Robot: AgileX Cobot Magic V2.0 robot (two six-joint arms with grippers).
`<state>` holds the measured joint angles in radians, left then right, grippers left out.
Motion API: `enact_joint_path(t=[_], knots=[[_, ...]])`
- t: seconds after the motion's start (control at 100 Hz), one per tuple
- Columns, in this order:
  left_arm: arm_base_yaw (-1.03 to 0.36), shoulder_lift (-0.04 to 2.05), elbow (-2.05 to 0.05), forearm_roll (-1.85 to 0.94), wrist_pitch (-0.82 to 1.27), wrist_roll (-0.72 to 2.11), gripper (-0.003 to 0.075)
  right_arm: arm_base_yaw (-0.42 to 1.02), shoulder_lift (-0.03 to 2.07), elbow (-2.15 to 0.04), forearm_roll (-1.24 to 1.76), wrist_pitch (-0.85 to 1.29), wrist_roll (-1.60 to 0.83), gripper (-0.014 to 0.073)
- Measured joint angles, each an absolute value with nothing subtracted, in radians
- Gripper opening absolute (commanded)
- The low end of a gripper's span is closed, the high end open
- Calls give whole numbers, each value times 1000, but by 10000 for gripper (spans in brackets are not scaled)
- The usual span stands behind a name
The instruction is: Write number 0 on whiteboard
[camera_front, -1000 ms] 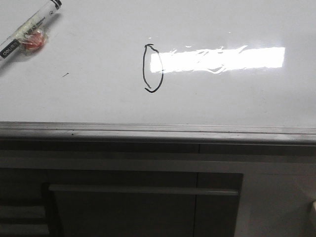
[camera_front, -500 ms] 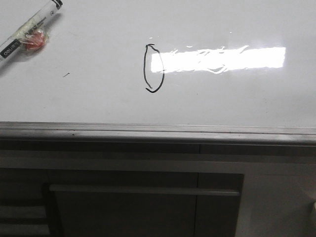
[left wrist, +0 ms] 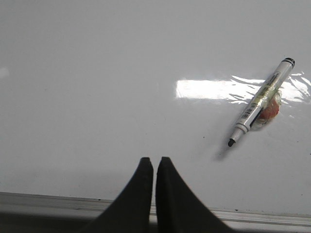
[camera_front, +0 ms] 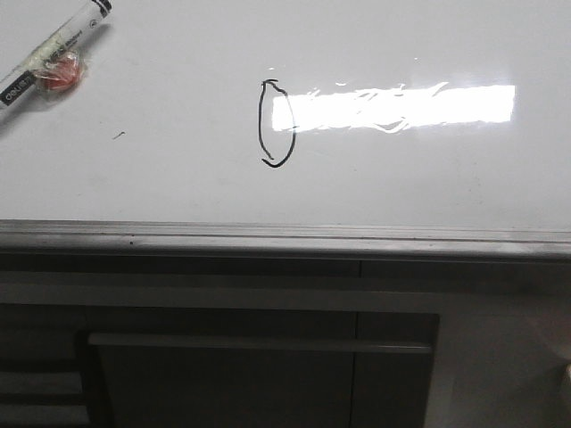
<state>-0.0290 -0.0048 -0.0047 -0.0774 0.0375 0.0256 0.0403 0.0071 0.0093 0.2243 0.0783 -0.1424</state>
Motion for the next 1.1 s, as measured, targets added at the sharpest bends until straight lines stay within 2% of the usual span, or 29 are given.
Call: enact_joint_path(t=[0.47, 0.72, 1.1], knots=[[-29, -5, -5, -77, 38, 26, -20, 11, -11, 9, 215, 60, -137, -73], [-29, -5, -5, -77, 38, 26, -20, 11, -11, 9, -150, 27, 232, -73], [-29, -5, -5, -77, 38, 26, -20, 11, -11, 9, -203, 26, 278, -73]])
